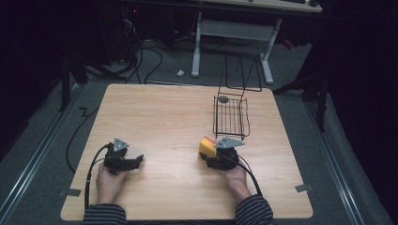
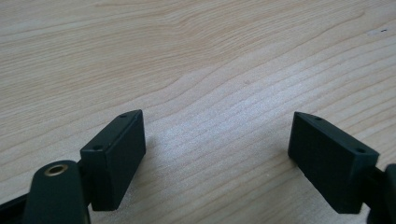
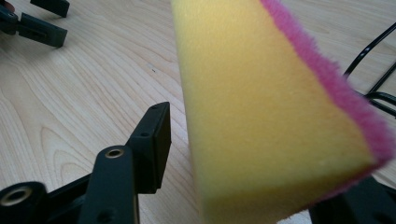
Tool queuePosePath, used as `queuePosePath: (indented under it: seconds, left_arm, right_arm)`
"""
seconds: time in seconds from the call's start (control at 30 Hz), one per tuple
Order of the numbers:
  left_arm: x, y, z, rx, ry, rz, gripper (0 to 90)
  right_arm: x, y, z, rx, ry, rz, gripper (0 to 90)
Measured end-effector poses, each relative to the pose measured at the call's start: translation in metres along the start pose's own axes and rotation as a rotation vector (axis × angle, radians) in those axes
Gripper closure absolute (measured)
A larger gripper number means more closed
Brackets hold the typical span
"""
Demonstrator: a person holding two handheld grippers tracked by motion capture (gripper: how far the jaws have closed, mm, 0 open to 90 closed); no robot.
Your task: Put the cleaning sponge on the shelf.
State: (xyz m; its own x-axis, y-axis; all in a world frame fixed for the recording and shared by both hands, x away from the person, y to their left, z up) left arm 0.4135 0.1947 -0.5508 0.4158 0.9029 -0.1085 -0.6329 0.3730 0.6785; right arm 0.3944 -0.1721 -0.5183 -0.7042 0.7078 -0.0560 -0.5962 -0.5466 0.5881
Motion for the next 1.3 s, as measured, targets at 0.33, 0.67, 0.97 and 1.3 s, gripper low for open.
queuePosePath:
  seconds: [0.33, 0.67, 0.97, 1.3]
  left_arm:
    - [0.0, 0.0, 0.0, 0.0, 0.0, 0.0, 19.5]
    - [0.0, 0.0, 0.0, 0.0, 0.0, 0.0, 19.5]
    - [0.0, 0.0, 0.0, 0.0, 0.0, 0.0, 19.5]
    - [0.0, 0.0, 0.0, 0.0, 0.0, 0.0, 19.5]
  right_arm:
    - [0.0, -0.002, -0.002, -0.001, 0.012, 0.009, 60.2]
    - [-0.001, 0.001, 0.0, -0.011, 0.002, 0.024, 60.8]
    - [-0.002, 0.008, 0.003, -0.034, -0.015, 0.04, 60.8]
    - [-0.005, 0.022, 0.007, -0.057, -0.012, 0.033, 60.8]
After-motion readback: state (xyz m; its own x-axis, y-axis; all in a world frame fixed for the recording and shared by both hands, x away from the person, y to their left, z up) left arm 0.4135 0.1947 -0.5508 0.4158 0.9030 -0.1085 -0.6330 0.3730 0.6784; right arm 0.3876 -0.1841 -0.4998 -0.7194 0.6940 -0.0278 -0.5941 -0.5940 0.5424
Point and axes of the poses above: each handheld gripper's, and its own axes: y roughly backward along the jaws, z roughly out of its top, x roughly to its left, the point moved 2 cm from there along -y, roughly forward along the jaws, and after that the axes turned 7 degrees about y, right-handed, at the moved point
